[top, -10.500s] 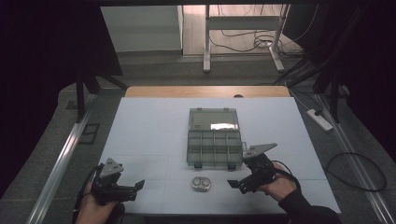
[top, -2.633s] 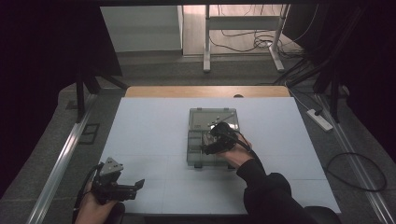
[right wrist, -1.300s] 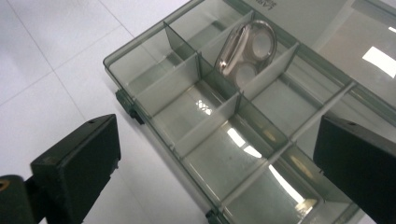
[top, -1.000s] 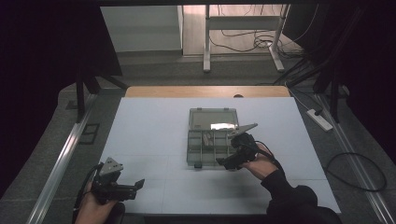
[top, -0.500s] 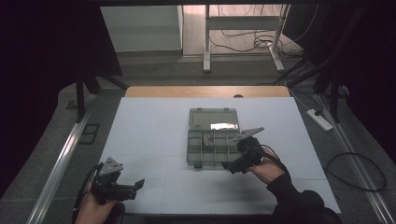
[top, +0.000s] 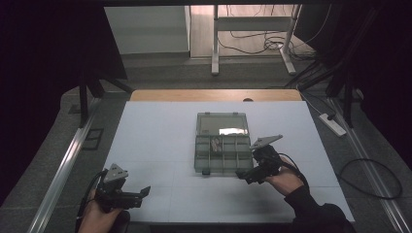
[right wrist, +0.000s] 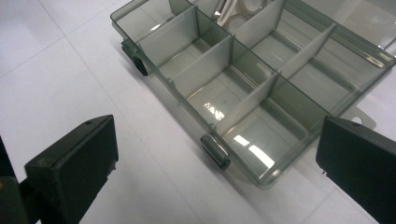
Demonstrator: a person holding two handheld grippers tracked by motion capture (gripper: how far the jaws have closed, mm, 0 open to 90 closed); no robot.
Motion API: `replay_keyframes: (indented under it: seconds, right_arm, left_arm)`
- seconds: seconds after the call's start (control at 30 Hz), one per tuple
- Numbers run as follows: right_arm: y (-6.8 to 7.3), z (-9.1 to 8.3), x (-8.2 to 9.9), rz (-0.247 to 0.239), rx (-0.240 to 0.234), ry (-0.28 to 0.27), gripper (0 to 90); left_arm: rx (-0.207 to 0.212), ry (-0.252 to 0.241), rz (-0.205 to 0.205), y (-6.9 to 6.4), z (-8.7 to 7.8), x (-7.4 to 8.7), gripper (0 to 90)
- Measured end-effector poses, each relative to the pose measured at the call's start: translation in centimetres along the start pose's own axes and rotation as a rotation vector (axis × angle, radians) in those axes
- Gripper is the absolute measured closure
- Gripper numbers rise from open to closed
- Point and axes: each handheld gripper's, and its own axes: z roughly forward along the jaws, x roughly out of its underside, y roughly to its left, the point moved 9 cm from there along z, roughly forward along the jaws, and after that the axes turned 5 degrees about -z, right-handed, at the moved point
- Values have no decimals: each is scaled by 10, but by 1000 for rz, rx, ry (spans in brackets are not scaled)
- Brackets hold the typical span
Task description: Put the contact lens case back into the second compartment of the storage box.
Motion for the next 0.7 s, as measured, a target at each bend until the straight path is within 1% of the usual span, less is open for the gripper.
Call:
replay_keyframes:
  seconds: [0.07, 0.3, 0.7]
  right_arm:
    - [0, -3, 2, 7, 1, 1, 0]
    - [-2, -12, 7, 24, 0, -20, 0]
    - [-3, -24, 16, 23, 14, -31, 0]
  left_arm:
    - [0, 1, 1, 0, 0, 0, 30]
    - [-1, 1, 0, 0, 0, 0, 30]
    - [-1, 2, -1, 0, 0, 0, 30]
